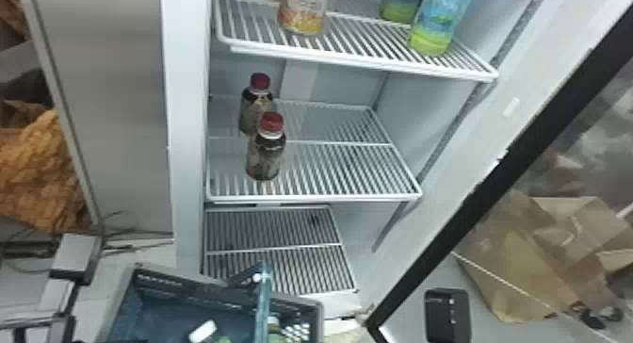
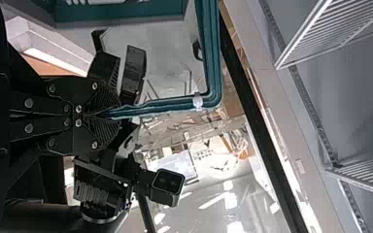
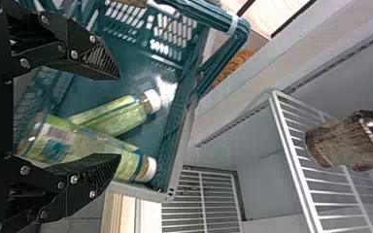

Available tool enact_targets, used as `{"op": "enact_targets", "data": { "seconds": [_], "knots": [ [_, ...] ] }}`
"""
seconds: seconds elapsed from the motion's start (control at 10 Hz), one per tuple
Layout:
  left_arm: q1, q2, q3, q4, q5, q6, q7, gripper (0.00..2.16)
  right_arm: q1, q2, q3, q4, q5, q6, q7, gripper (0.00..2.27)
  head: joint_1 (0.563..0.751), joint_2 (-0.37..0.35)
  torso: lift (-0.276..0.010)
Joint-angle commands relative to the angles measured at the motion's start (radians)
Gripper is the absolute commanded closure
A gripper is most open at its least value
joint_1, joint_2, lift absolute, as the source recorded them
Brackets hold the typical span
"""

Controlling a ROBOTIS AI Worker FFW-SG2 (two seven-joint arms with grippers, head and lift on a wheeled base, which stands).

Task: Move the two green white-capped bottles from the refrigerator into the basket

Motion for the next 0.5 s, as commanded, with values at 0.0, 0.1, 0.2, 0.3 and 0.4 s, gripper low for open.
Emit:
{"op": "enact_targets", "data": {
  "seconds": [0.0,0.1,0.2,0.3,0.4],
  "knots": [
    [0.002,0.000,0.001,0.000,0.000,0.000,0.000,1.16,0.009,0.004,-0.008,-0.007,0.020,-0.053,-0.003,0.54,0.695,-0.350,-0.263],
    [0.004,0.000,0.003,0.000,0.002,0.000,0.000,1.16,0.009,0.006,-0.008,-0.015,0.038,-0.097,-0.012,0.54,0.695,-0.350,-0.263],
    [0.004,0.000,0.003,0.000,0.000,0.000,0.000,1.16,0.009,0.007,-0.012,-0.022,0.064,-0.144,-0.023,0.54,0.695,-0.350,-0.263],
    [0.002,0.000,0.003,0.000,0.000,0.000,0.000,1.16,0.009,0.009,-0.012,-0.027,0.098,-0.198,-0.034,0.54,0.695,-0.350,-0.263],
    [0.002,0.000,0.003,0.000,0.000,0.000,0.000,1.16,0.006,0.010,-0.012,-0.020,0.116,-0.259,-0.040,0.54,0.695,-0.350,-0.263]
  ]
}}
